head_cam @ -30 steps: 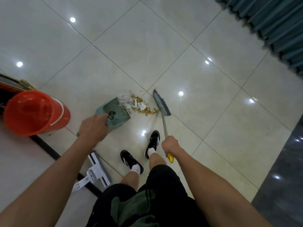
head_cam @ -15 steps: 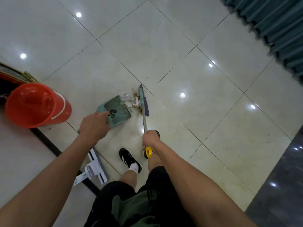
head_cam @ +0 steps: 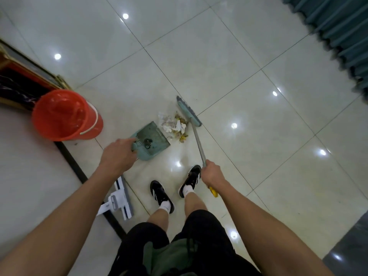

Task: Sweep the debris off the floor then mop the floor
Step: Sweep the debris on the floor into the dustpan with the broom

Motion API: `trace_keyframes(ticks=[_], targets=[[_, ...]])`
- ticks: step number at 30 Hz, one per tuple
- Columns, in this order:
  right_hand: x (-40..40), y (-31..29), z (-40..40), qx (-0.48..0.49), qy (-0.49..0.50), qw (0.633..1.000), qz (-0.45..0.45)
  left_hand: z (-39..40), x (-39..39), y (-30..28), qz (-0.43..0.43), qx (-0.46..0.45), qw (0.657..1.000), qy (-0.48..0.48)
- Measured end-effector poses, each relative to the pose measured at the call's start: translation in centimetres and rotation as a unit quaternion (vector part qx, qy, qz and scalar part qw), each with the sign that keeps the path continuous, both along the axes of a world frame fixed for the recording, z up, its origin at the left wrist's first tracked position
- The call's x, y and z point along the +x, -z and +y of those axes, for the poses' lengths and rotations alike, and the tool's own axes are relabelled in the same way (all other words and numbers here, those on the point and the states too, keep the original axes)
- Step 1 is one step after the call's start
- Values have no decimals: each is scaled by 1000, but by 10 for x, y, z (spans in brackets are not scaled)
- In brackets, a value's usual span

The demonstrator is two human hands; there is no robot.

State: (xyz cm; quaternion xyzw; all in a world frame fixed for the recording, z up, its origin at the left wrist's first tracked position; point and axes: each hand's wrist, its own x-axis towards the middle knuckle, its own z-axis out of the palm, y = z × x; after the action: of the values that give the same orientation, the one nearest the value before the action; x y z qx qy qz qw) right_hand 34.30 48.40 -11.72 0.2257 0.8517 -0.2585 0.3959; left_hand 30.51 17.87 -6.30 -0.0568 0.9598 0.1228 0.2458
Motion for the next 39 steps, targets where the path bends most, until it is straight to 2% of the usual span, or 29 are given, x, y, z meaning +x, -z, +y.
trace_keyframes(ticks=[3,8,17,23,28,34,39], targets=[[-20,10,7,27,-63,997,-15,-6,5,7,0,12,999,-36],[-30,23,-5,5,-118,990,-73,-14,6,22,-10,28,997,-68],[2,22,-31,-81,-104,984,-120,-17,5,28,-11,15,999,-49],[14,14,-36,-125,-91,981,-118,-14,11,29,-2,3,999,-46],[28,-6,-43,-150,-70,977,-136,-21,18,27,3,23,996,-80],[32,-38,-27,-122,-83,984,-102,-43,33,23,14,33,989,-143],[28,-66,-21,-68,-147,986,-48,-50,48,19,8,46,984,-172]])
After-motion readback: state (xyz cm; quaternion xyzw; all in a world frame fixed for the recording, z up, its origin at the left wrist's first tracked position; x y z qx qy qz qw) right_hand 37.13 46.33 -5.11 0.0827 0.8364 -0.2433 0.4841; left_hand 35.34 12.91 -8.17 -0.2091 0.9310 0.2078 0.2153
